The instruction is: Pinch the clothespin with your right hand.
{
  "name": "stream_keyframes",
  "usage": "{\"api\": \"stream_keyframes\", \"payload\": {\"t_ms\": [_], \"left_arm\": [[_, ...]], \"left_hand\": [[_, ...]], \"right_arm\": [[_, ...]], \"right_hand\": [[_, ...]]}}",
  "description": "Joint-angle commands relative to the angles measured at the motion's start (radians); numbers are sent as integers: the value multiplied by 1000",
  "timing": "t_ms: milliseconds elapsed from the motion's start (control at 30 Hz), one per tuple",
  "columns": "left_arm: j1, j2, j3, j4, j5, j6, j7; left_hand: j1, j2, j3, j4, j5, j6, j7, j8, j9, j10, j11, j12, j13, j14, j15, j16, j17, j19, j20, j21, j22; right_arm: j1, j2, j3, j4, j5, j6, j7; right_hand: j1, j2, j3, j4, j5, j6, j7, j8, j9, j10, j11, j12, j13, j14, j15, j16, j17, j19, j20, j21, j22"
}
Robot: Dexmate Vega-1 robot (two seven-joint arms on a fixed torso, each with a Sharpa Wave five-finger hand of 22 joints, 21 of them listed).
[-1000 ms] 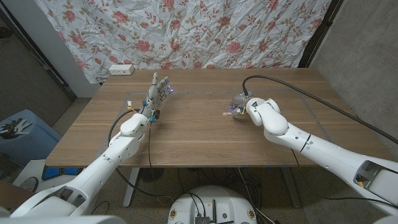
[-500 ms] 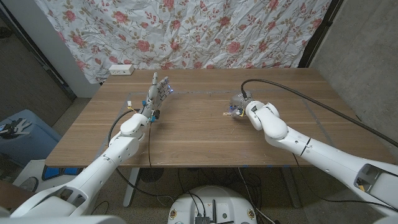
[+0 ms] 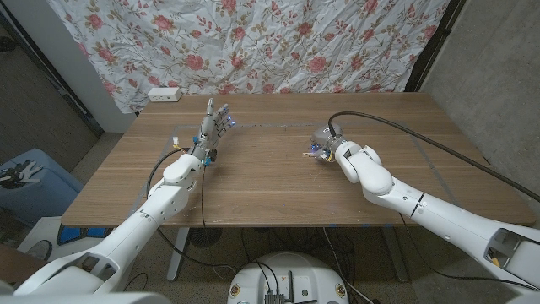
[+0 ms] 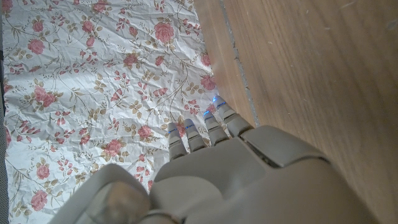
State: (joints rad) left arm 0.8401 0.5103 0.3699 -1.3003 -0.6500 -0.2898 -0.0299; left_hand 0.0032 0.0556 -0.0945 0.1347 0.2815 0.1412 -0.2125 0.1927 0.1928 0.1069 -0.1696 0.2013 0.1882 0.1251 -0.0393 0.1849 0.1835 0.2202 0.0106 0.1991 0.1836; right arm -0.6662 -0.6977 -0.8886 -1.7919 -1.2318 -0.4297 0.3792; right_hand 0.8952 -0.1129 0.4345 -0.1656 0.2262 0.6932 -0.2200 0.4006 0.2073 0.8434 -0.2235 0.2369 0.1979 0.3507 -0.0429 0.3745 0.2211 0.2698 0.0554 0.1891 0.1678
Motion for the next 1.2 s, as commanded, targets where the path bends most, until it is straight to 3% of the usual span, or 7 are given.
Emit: {"api": "stream_keyframes", "payload": {"t_ms": [33,367,700,1200], "left_arm": [[0,0,0,0,0,0,0],[0,0,0,0,0,0,0],[0,0,0,0,0,0,0],[0,0,0,0,0,0,0]], "left_hand": [[1,6,1,6,8,0,-9,6,5,2,-6,6,2,8,-6,5,4,6,-1,7,2],[1,6,1,6,8,0,-9,6,5,2,-6,6,2,9,-6,5,4,7,-1,7,2],[1,6,1,6,8,0,-9,6,5,3,-7,6,2,8,-6,5,4,7,-2,8,2],[1,5,0,6,8,0,-9,6,5,2,-8,6,2,9,-7,5,4,7,-2,8,2]], "right_arm": [[-12,-5,3,20,3,15,-41],[-7,5,-1,43,11,19,-71],[-5,7,-5,49,24,22,-93],[-3,4,-6,62,51,29,-130]], "right_hand": [[7,8,-4,0,7,12,-2,9,1,13,3,-2,5,11,-141,5,4,12,-1,4,1],[45,39,-8,1,-2,42,-2,17,0,47,2,-8,7,28,-146,19,13,29,-13,4,1],[92,67,-33,1,-26,129,-2,46,2,128,0,-6,12,57,-147,48,31,38,-22,1,1],[140,104,-56,1,-37,200,-2,59,-5,190,0,1,26,87,-152,85,53,47,-36,1,0]]}}
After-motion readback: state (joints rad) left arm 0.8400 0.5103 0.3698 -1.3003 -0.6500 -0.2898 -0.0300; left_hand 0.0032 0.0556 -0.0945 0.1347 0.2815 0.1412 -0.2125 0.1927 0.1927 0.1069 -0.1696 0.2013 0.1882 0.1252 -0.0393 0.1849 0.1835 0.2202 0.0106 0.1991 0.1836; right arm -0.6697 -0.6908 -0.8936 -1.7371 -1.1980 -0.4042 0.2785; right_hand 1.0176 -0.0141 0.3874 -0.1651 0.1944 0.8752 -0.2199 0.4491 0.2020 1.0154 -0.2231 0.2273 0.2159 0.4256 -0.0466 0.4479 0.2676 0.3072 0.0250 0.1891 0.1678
